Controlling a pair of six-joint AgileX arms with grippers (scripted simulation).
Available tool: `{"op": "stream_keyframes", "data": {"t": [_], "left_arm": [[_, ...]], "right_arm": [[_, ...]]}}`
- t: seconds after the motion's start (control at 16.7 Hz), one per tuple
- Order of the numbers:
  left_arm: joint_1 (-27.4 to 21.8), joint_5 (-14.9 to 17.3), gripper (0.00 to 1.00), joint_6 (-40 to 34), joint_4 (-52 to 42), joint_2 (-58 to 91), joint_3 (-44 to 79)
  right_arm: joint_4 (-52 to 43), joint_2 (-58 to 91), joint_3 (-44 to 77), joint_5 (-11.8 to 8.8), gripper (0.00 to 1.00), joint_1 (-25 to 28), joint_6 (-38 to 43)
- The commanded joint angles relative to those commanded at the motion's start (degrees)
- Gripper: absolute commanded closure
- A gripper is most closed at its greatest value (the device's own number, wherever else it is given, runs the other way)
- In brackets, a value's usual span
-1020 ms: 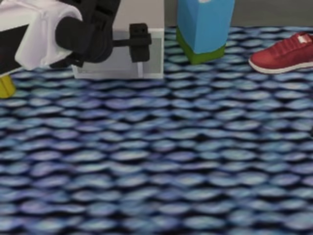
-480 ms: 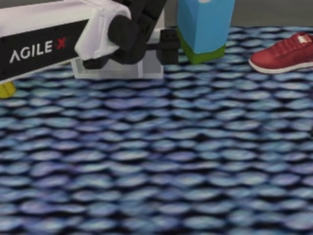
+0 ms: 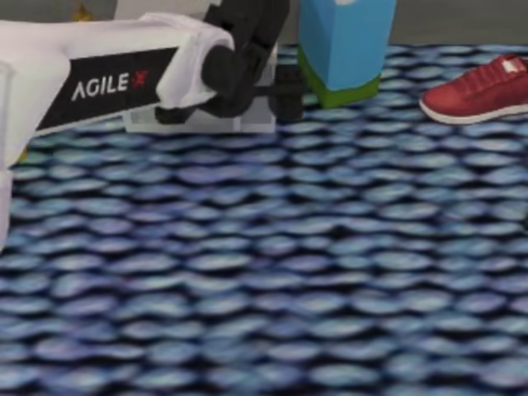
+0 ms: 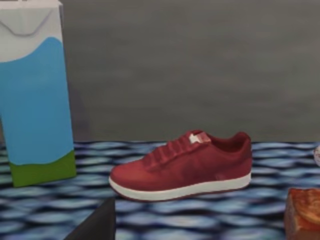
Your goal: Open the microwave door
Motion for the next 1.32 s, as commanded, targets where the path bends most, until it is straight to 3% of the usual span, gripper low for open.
{"op": "stream_keyframes", "data": {"t": [0.42,1.2,1.32], "left_arm": [[1.2,0.8,0.0,1.0,2.8,3.9,1.8],[1.2,0.8,0.98,1.0,2.8,3.9,1.8],[1.2,0.8,1.0,1.0,2.8,3.9,1.8]], "right_arm": [[0.0,0.0,0.0,0.0,0.0,0.0,0.0],[0.0,0.0,0.0,0.0,0.0,0.0,0.0],[0.0,0.0,0.0,0.0,0.0,0.0,0.0]]}}
